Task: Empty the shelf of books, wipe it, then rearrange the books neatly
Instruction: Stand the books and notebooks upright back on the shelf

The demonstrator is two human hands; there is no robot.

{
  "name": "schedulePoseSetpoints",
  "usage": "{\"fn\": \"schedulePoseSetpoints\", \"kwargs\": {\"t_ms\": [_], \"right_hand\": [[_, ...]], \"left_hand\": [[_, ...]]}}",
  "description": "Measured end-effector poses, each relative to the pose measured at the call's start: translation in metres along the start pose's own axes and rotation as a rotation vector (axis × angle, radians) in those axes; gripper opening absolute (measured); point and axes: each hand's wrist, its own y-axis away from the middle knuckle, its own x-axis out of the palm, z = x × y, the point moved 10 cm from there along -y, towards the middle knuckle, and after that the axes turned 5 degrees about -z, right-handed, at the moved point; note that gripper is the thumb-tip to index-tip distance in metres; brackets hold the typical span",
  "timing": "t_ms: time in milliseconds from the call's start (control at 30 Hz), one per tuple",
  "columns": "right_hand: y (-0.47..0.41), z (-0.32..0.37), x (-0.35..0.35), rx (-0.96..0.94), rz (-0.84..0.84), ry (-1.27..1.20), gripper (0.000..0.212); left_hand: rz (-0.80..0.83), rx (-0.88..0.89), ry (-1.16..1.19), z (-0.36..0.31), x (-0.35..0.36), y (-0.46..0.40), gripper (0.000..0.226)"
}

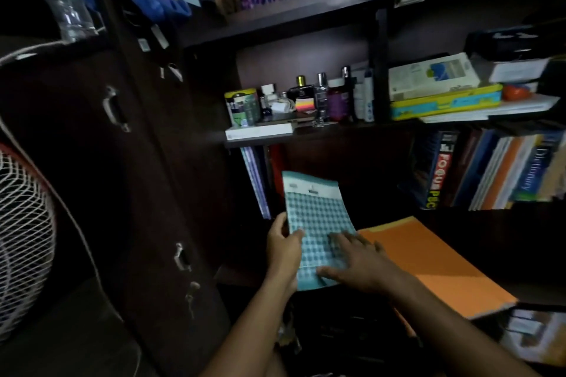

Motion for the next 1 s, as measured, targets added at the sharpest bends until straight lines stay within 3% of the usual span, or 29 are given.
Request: {"fn": "schedulePoseSetpoints", "kwargs": {"t_ms": [167,333,533,733,1000], "right_hand": [[-0.045,0.062,-0.001,-0.131,-0.096,-0.086,0.088],[-0.086,0.092,0.018,-0.141,-0.075,-0.231,0.082],[-0.117,0.110,0.058,-0.202,-0.050,-0.143,0.076],[-0.145,0.114,0.057,-0.231,-0.206,0.058,0.067],[-0.189,0.110,0.060,-0.184,-0.235,0.018,0.065]], "left_hand": [[-0.345,0.355,-0.141,-0.031,-0.088,0.000,0.041],[-0.587,0.480,-0.300,-0.025,-0.130,-0.001,0.044],[-0.478,0.352,-0.357,0.007,-0.125,-0.038,0.059],[-0.524,0.241,-0.331,0.027,-0.129,-0.056,0.057],[-0.462,0.206,-0.164,0.030,-0.126,-0.091,0.044]]}}
